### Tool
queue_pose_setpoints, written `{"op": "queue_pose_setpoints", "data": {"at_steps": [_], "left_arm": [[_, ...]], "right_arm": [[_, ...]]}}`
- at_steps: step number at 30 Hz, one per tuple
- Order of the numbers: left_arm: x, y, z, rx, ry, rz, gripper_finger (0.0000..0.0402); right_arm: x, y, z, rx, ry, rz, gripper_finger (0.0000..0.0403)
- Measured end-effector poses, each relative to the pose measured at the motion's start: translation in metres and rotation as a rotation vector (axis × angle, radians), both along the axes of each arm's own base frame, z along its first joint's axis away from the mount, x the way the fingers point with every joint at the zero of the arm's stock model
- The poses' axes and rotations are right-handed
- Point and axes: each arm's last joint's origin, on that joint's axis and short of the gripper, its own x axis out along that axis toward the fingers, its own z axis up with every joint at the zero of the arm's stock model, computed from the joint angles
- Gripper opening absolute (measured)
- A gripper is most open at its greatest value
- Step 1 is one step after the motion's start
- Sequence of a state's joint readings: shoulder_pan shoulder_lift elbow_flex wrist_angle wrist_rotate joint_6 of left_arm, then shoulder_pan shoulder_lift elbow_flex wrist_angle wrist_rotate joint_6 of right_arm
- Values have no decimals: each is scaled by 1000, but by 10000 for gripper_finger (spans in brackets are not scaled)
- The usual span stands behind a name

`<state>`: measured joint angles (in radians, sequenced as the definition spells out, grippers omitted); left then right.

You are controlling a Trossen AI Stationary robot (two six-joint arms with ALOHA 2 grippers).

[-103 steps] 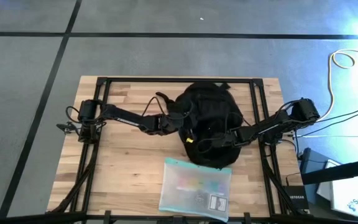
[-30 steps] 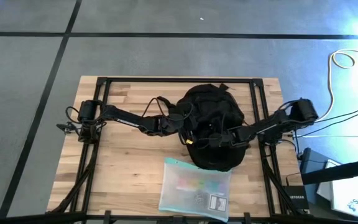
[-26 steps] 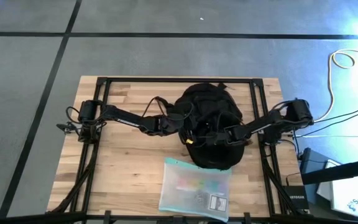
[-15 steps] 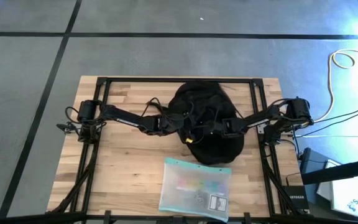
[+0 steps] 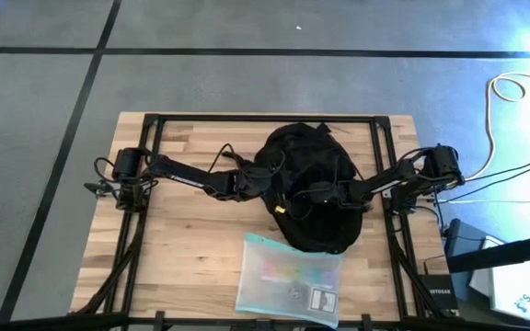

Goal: Unpack backpack
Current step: Remove the black cellphone from the black backpack

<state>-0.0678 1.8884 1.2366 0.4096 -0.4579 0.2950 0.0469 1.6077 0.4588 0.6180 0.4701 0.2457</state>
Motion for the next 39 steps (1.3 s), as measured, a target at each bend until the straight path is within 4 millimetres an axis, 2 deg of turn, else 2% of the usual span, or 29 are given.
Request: {"op": "queue_pose_setpoints", "data": {"at_steps": [4,7,10,17,25,34,39], "left_arm": [[-2,-1,2,-1,6,-4,8],[-2,-2,6,-33,-22,-18,8],[-2,-4,7,-68,-35,-49,8],[-2,-6,7,-95,-47,-65,8],[-2,-9,12,-121,-124,-76,8],[-2,-10,19,-288,-223,-89,8],[-2,-11,23,-368,-264,-113,8]], "right_arm": [[-18,-5,-11,-25,-53,-188,7],[-21,-6,-4,-12,-193,-196,2],[-19,-6,1,-40,-231,-181,0],[-13,-5,5,-38,-222,-75,0],[-8,-4,9,27,-259,-60,0],[-5,-5,12,-32,-240,-116,0],[-6,-5,6,-88,-147,-108,0]]}}
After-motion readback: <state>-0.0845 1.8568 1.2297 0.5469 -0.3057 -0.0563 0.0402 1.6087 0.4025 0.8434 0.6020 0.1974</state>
